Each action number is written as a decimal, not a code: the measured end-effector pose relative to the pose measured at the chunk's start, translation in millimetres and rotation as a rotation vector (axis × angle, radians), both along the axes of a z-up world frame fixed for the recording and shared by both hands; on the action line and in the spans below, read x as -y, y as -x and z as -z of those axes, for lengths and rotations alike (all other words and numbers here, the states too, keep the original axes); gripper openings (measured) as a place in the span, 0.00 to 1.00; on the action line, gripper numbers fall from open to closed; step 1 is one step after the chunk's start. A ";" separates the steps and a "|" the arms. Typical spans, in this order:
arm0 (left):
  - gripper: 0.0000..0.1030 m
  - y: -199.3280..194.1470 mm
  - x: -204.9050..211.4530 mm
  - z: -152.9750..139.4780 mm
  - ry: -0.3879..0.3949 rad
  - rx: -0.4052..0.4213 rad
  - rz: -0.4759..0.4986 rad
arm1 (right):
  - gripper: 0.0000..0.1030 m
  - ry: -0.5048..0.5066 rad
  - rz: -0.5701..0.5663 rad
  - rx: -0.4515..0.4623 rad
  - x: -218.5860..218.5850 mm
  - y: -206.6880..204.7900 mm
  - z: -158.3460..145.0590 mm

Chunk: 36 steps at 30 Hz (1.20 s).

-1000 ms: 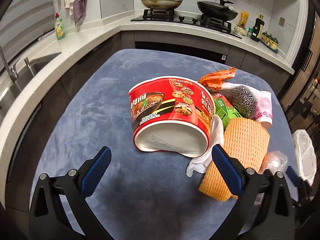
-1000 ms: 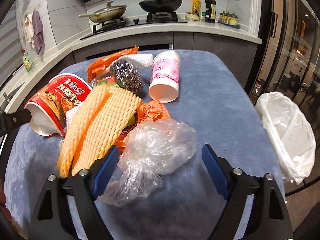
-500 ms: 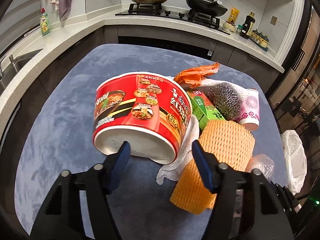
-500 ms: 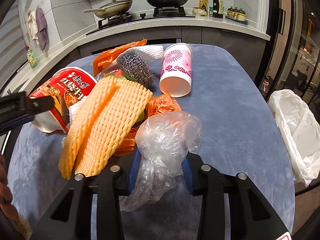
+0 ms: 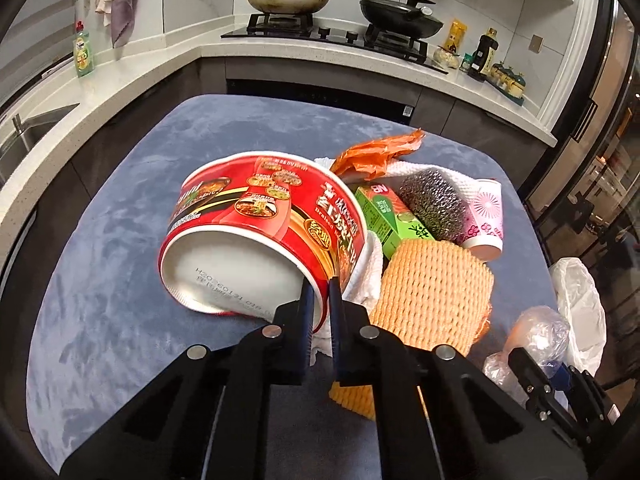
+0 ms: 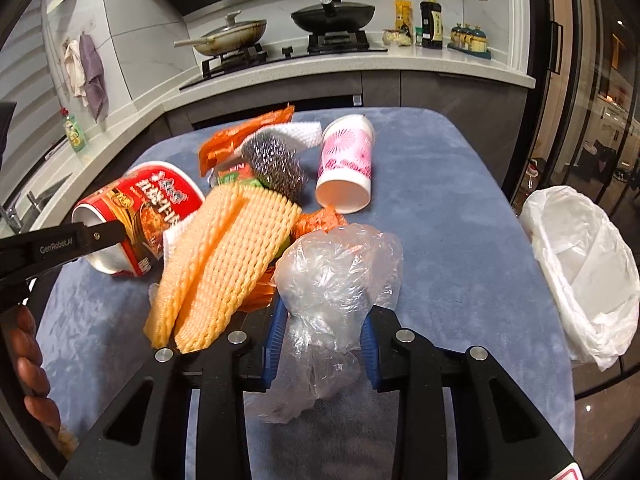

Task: Collect trash
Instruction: 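Carry the bowl and bag to the bin and open both tools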

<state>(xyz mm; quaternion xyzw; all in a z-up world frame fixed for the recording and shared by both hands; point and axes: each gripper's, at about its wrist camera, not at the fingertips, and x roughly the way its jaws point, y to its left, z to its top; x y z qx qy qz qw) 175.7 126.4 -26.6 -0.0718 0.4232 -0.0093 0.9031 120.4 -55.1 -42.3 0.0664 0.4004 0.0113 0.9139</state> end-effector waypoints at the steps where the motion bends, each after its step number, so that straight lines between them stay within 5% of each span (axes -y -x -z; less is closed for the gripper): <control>1: 0.07 1.3 0.4 -3.1 -0.005 0.009 0.004 | 0.30 -0.001 0.004 0.008 2.3 1.7 -3.6; 17: 0.05 38.7 25.0 -83.9 0.000 0.186 0.111 | 0.30 -0.016 0.084 0.127 37.7 28.8 -51.0; 27: 0.05 48.0 135.9 -123.1 0.062 0.251 0.417 | 0.30 -0.015 0.312 0.174 140.5 63.1 -67.6; 36: 0.05 54.3 270.4 -114.1 0.113 0.243 0.716 | 0.30 0.008 0.505 0.150 239.8 86.8 -57.2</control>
